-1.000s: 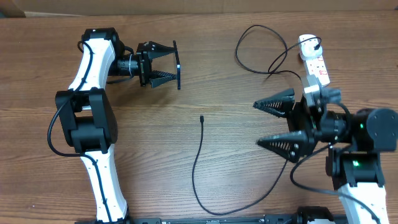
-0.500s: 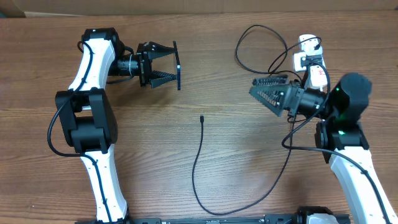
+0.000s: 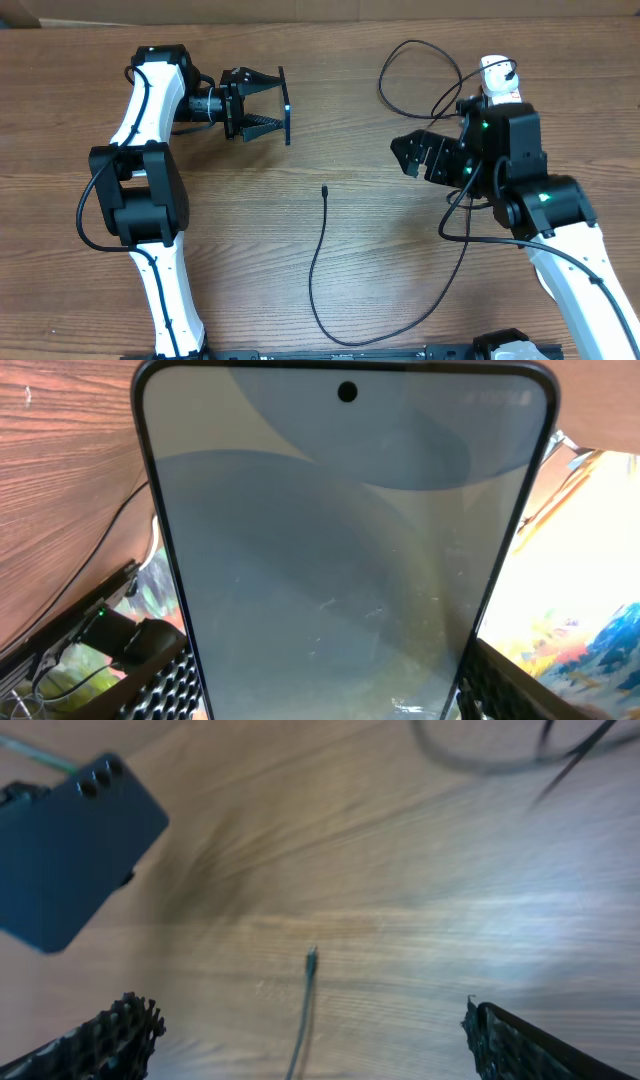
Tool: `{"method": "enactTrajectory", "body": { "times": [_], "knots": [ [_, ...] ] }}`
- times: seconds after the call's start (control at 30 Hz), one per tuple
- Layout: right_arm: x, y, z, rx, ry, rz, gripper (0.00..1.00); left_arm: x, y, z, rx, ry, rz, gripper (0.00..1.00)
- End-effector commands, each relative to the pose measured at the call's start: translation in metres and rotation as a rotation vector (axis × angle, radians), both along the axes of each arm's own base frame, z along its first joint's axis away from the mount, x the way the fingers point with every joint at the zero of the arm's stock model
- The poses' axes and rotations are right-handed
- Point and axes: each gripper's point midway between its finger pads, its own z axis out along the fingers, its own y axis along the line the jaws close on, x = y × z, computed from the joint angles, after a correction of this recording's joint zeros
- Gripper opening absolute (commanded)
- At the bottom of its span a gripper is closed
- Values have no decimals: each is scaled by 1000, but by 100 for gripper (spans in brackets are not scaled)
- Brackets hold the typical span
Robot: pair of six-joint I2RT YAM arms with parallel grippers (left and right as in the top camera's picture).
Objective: Plug charger to phone and switch on socket
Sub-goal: 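Move the right gripper toward the black cable's USB-C end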
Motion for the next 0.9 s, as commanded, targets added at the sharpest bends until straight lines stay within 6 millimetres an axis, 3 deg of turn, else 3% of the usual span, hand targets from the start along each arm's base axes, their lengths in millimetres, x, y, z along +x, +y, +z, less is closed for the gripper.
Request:
{"method": "enactTrajectory", "body": {
  "times": [0.0,0.2,0.3,0.43,0.6,0.77,0.87],
  "knots": [
    [12,-12,15,-143,-30,-53,100,1,-1,25,-26,-81,10,56],
    [-16,73,36,199,25,294,98,0,-1,24,-20,-82,8,56],
    [-8,81,32,222,42,256,96,0,-1,23,-16,-81,6,56],
    [4,71,-8,126,171,51,95,-1,-1,22,-8,-81,2,56],
    [4,74,-68,-59,297,-65,80,-1,-1,20,0,-81,-2,56],
    [5,102,-112,-130,347,-28,80,-1,-1,20,1,-81,-2,56],
    [6,112,-130,-127,384,-50,75,-1,-1,20,1,-80,-2,56]
  ]
}}
